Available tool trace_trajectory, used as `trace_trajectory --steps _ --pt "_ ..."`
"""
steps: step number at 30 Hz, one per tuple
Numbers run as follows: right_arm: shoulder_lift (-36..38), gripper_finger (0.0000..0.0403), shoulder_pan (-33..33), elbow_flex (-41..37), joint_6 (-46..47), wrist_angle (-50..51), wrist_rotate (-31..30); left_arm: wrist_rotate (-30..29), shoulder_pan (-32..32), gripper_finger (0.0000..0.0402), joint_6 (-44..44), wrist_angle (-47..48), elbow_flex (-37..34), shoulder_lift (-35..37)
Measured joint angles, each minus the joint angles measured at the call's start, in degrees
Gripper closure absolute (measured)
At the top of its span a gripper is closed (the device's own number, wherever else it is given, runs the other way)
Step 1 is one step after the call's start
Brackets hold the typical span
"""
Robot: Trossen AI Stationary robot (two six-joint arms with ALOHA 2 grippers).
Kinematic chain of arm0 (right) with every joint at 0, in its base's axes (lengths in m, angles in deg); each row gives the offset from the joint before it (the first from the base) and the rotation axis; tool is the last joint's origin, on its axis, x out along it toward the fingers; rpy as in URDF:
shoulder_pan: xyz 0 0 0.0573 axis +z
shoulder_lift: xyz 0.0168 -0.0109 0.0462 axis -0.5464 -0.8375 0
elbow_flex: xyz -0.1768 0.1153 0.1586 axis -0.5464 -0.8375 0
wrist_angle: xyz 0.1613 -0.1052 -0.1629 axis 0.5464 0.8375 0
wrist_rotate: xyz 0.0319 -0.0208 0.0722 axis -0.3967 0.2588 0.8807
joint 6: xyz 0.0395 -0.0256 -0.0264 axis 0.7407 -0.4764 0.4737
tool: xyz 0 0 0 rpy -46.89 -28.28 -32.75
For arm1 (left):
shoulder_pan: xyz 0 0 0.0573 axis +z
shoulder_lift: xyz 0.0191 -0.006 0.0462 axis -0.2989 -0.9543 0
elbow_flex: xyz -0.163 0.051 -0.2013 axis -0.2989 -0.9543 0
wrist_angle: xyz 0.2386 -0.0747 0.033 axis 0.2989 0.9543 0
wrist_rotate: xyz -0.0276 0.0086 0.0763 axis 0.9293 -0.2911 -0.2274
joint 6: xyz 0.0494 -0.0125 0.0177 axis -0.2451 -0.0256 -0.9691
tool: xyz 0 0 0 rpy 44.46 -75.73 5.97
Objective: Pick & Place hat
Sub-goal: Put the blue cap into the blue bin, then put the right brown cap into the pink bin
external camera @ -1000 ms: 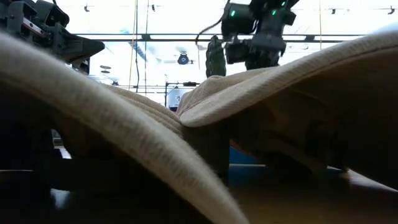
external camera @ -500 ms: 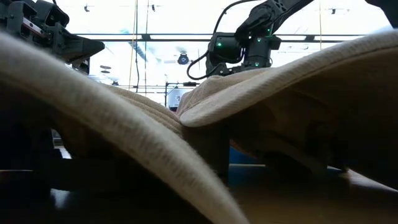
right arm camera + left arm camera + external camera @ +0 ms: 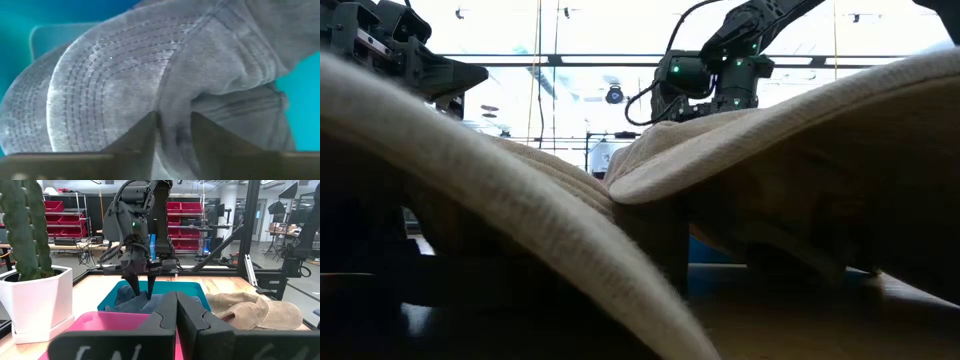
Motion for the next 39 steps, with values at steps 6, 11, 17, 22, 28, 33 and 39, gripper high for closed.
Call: trace_trajectory --steps 6,11,17,22,28,33,39 --pt "6.72 0.0193 0.15 -0.18 3.05 -0.16 0.9 0.0 0.0 0.0399 0.0 0.01 0.01 0.0" --pt "11.73 0.0161 0.08 -0.13 5.24 -0.42 0.98 0.0 0.02 0.0399 -0.01 0.01 -0.01 0.0" --pt "13.37 0.0149 2.08 -0.03 13.06 -0.56 1.71 0.0 0.0 0.0399 0.0 0.01 -0.01 0.0" --pt "13.42 0.0149 6.56 -0.03 14.54 -0.49 4.27 0.0 0.0 0.0399 -0.02 0.01 0.01 0.0" --pt "13.44 0.0149 15.2 -0.03 16.37 -0.52 4.63 0.0 0.0 0.0399 0.0 0.01 0.0 0.0" --pt "13.46 0.0149 22.7 0.04 16.86 -1.83 2.76 0.0 0.02 0.0399 0.0 0.01 -0.01 0.0" --pt "13.12 0.0149 29.63 0.04 17.69 -7.08 -2.49 0.0 0.0 0.0399 -0.02 0.01 -0.01 0.0"
